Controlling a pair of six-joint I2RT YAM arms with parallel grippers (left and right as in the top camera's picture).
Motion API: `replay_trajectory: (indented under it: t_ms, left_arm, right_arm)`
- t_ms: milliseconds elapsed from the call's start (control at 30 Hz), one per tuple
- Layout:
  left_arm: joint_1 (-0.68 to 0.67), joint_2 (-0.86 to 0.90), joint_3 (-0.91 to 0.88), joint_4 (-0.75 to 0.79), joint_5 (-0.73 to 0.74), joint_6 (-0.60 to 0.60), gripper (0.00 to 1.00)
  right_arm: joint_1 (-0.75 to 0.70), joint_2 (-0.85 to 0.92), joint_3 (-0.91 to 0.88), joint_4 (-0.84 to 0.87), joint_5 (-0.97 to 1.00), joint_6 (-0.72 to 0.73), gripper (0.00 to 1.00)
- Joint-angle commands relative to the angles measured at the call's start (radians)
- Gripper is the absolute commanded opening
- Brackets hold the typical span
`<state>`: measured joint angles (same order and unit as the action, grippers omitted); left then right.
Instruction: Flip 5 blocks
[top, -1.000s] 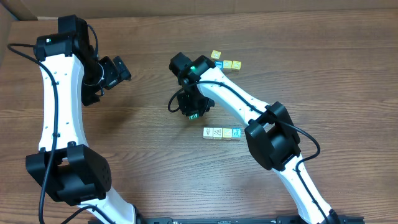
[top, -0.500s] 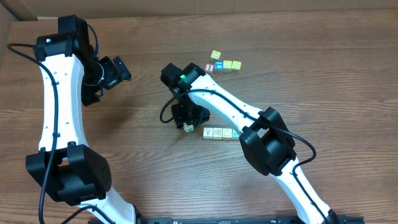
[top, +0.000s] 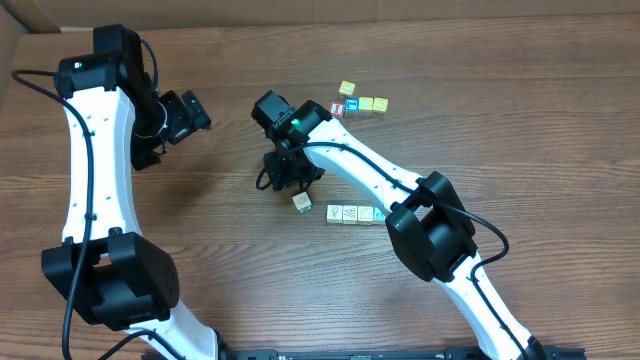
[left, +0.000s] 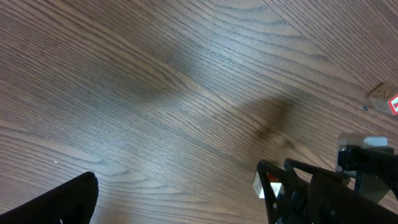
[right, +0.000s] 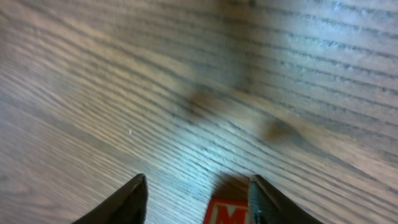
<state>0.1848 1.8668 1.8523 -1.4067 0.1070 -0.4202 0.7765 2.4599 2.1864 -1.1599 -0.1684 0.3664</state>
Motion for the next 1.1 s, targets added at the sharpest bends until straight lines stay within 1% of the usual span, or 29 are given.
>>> replay_trajectory:
  t_ms: [0,67,100,133,200,367,667,733,933,1067]
  left_arm:
    - [-0.003,0.011,0.0,0.001,-0.006,-0.003,1.0]
    - [-0.003,0.011,0.0,0.001,-0.006,-0.003,1.0]
    - [-0.003,0.011,0.0,0.001,-0.006,-0.003,1.0]
    - [-0.003,0.011,0.0,0.001,-0.006,-0.003,1.0]
    - [-0.003,0.011,0.0,0.001,-0.006,-0.003,1.0]
    - [-0.003,0.011,0.0,0.001,-0.006,-0.003,1.0]
    - [-0.003,0.011,0.0,0.001,-0.006,-0.003,1.0]
    - [-0.003,0.011,0.0,0.001,-0.006,-0.003,1.0]
    - [-0.003,0.011,0.0,0.001,-0.006,-0.003,1.0]
    - [-0.003,0.011,0.0,0.001,-0.006,-0.003,1.0]
  right_arm:
    - [-0.003,-0.051,0.021,0.006,0.01,0.001,0.41]
    - [0.001,-0.051,0.02,-0.01,0.01,0.001,0.24]
    - [0.005,-0.051,0.02,-0.026,0.01,0.001,0.17]
    - [0.009,-0.051,0.02,-0.037,0.01,0.001,0.11]
    - [0.017,-0.051,0.019,-0.059,0.019,0.002,0.06]
    - [0.032,-0.051,0.019,-0.137,0.124,0.009,0.05]
    - [0.032,-0.051,0.019,-0.213,0.123,0.032,0.05]
    - [0.032,-0.051,0.019,-0.224,0.124,0.058,0.05]
    - [0.029,-0.051,0.095,-0.216,0.109,0.076,0.05]
    - [0.04,-0.051,0.15,-0.212,0.017,0.077,0.06]
